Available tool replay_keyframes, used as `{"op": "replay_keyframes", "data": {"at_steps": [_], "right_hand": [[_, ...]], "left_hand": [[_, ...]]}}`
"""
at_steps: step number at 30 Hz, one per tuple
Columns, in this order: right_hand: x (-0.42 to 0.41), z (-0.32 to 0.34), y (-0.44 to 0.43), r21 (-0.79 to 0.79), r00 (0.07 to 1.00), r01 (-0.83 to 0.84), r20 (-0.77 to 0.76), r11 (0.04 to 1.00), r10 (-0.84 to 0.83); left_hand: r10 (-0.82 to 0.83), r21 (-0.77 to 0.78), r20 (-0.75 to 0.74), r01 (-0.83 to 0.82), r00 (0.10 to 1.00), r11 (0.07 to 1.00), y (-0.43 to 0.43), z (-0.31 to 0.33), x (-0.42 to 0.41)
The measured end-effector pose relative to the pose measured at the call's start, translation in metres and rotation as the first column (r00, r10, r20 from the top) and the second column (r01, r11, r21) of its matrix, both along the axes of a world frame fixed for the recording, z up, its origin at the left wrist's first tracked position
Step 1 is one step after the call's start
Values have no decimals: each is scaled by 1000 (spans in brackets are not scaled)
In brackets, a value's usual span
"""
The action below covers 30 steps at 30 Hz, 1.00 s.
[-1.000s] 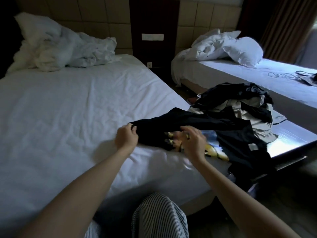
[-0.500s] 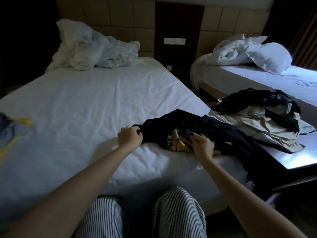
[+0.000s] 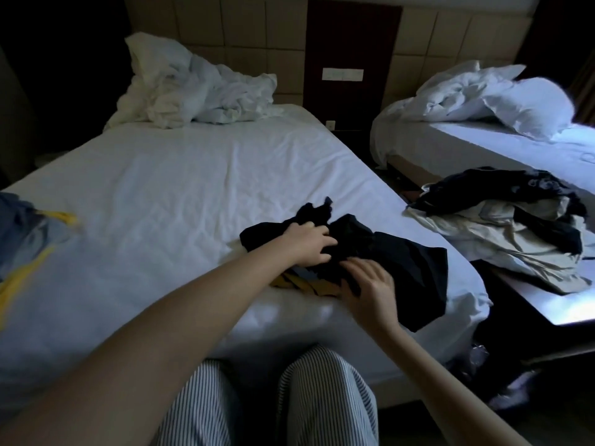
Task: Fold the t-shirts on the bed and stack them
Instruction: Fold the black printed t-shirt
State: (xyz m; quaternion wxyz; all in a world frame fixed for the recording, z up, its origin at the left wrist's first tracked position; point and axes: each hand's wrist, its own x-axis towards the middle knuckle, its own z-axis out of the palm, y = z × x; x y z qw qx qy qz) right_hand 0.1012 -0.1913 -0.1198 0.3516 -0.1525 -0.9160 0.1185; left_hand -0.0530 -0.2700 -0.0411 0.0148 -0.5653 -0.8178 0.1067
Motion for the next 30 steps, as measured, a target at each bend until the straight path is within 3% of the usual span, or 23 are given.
{"op": "replay_keyframes", "data": {"at_steps": [2, 4, 9, 11, 13, 15, 17, 19, 21, 23, 24, 26, 28, 30], "right_hand": [[11, -1, 21, -113, 958, 227, 204, 967, -201], [15, 1, 34, -188, 917, 269, 350, 945, -191], [36, 11, 49, -56, 941, 180, 300, 982, -155], [47, 19, 52, -113, 974, 175, 165, 978, -155], [53, 37, 52, -249, 992, 118, -13, 961, -125], [53, 61, 51, -387, 991, 16, -113, 922, -65], [51, 85, 51, -484, 993, -61, -120, 873, 3], [49, 104, 50, -477, 992, -117, -91, 871, 84], [50, 118, 49, -458, 986, -165, -95, 873, 136], [54, 132, 49, -472, 974, -213, -167, 855, 151], [56, 139, 52, -472, 968, -231, -198, 851, 153], [59, 151, 56, -497, 969, -241, -177, 833, 174], [57, 161, 59, -494, 985, -157, -22, 855, 168], [51, 173, 63, -354, 961, -50, 239, 934, 141]], "left_hand": [[111, 28, -5, -111, 994, 993, 0, 3, -3], [198, 53, -20, -197, 980, 979, -1, 6, -2], [373, 3, -104, -375, 922, 927, -3, 7, 3], [418, -49, -141, -428, 898, 902, -4, 11, 8], [343, -61, -196, -361, 919, 931, 0, 16, 16], [82, -48, -153, -90, 985, 995, 9, 25, 26], [-153, 9, 152, 154, 976, 988, 17, 40, 37], [-191, 111, 472, 157, 861, 981, 20, 52, 45], [-155, 119, 566, 106, 810, 987, 21, 56, 43], [-136, 151, 610, 54, 780, 987, 22, 61, 38], [-174, 258, 631, 7, 756, 966, 21, 66, 34], [-272, 528, 620, -136, 736, 838, 15, 88, 28], [-274, 631, 498, -128, 823, 765, 3, 117, 23], [-234, 535, 320, 29, 918, 844, -5, 140, 18]]}}
